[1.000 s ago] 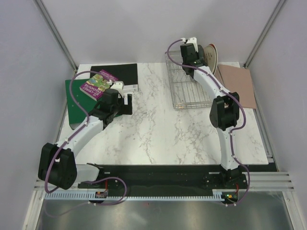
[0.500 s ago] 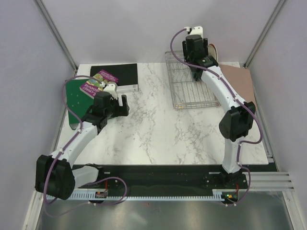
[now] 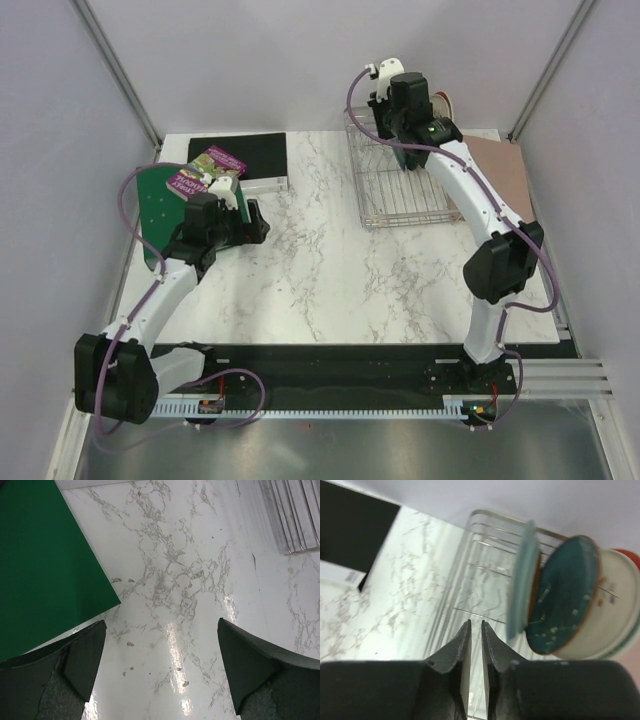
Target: Load the plates into the dish rack
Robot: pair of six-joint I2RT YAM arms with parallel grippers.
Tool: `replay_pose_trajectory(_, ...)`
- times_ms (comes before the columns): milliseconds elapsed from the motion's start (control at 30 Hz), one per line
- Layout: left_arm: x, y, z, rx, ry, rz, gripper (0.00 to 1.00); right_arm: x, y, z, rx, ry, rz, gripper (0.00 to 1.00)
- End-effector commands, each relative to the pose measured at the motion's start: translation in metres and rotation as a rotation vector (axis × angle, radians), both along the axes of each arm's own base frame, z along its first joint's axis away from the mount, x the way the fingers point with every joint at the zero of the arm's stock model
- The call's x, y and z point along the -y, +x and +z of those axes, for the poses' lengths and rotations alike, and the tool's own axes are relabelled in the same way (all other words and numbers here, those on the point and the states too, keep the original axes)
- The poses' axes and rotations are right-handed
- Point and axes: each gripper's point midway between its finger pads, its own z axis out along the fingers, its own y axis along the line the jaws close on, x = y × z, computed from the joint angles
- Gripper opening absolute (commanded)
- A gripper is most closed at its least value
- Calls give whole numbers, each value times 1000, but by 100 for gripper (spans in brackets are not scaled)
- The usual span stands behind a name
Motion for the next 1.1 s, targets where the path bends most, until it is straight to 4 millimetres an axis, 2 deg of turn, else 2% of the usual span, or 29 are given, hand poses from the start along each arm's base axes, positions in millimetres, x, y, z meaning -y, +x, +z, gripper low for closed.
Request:
replay_pose_trajectory(0,1,-4,8,29,-55,-15,100,-53,2,-21,-80,71,219,16)
replay_pose_trajectory(33,-4,-4,7,26,-60,-4,100,-54,7,-26,-87,74,213,12)
replay_pose_trajectory(200,-17,-10,-2,-2,-90,36,100,-70,35,-53,-108,93,218,4)
replay_pose_trajectory(267,-20,-11,-4,-12,-99,42,100,-70,44,-62,-114,102,182,0)
replay_pose_trajectory(367,-27,-10,-4,-16,-101,65,100,-60,64,-85,-120,84,107,0)
replay_pose_trajectory(467,-33,-8,-4,-19,-96,85,100,-42,77,-88,-108,92,49,0)
replay_pose_trajectory(567,-36,-7,-6,-25,-99,96,100,-6,90,-87,-110,139,-42,0)
replay_pose_trajectory(667,-36,-7,-8,-33,-105,97,100,15,94,-87,-115,151,-77,0)
replay_pose_trajectory(800,-35,-5,-9,-36,-114,101,100,27,94,-86,-115,150,-88,0)
replay_pose_trajectory(933,-34,-4,-10,-44,-125,99,100,18,88,-74,-107,167,-41,1)
replay_pose_trajectory(967,-32,-4,-7,-42,-133,93,100,5,84,-68,-104,181,14,3)
replay_pose_trajectory(1000,-31,-5,-5,-35,-138,88,100,-6,80,-61,-98,185,58,6)
replay_pose_trajectory(1033,-30,-5,-3,-32,-140,83,100,-11,75,-47,-68,164,94,12)
replay_pose_trajectory(1067,-28,-5,0,-25,-148,77,100,-25,68,-37,-54,164,135,21)
